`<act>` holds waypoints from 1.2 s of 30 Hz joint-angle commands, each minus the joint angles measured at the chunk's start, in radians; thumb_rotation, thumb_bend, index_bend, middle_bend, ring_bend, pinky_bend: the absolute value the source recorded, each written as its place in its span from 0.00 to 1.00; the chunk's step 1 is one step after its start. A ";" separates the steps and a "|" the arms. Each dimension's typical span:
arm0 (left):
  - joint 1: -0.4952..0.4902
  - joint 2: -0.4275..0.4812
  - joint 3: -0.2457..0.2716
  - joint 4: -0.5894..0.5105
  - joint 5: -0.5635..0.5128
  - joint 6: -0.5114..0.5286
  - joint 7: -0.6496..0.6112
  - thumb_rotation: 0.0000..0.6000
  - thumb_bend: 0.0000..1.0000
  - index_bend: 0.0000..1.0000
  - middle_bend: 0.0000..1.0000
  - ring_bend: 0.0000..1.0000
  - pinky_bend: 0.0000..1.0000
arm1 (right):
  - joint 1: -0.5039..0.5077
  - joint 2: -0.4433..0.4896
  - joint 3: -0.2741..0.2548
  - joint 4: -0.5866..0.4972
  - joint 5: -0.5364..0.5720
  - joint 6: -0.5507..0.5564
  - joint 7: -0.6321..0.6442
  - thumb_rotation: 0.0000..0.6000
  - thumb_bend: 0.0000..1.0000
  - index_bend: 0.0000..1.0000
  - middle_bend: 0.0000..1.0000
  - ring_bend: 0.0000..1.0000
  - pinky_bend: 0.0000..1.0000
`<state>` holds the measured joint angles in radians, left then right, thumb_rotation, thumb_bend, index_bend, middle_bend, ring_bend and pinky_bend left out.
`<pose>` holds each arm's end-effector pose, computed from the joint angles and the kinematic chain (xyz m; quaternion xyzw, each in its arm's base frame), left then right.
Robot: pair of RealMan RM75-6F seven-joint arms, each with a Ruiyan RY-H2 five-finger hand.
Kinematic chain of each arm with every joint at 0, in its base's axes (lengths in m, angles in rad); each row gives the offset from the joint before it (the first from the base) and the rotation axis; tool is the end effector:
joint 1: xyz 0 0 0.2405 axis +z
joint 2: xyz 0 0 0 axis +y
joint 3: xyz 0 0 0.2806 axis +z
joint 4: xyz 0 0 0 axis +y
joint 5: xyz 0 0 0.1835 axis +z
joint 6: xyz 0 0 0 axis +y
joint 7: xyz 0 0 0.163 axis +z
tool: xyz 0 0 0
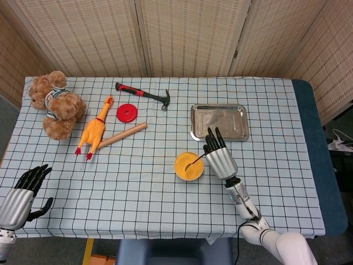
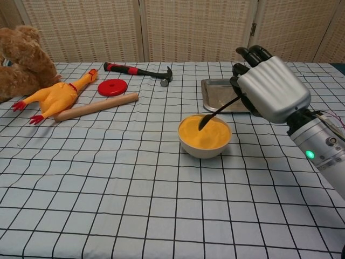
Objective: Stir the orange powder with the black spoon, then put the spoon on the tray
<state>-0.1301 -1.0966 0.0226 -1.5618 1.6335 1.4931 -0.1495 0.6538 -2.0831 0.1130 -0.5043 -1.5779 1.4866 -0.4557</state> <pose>-0.3101 0.1996 0.1870 -0.6380 -0.3897 -0.4215 0.5133 -0.1783 -0.3536 -0.0488 0.6989 -0.0019 0.3817 0.6048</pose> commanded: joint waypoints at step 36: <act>-0.011 -0.005 -0.005 0.002 -0.028 -0.033 0.008 1.00 0.42 0.05 0.01 0.00 0.10 | 0.306 -0.138 0.402 0.397 0.470 -0.596 0.016 1.00 0.40 0.93 0.31 0.05 0.13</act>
<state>-0.1412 -1.1016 0.0172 -1.5600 1.6050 1.4595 -0.1416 0.9516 -2.2175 0.5009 -0.1089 -1.1229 0.9030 -0.4421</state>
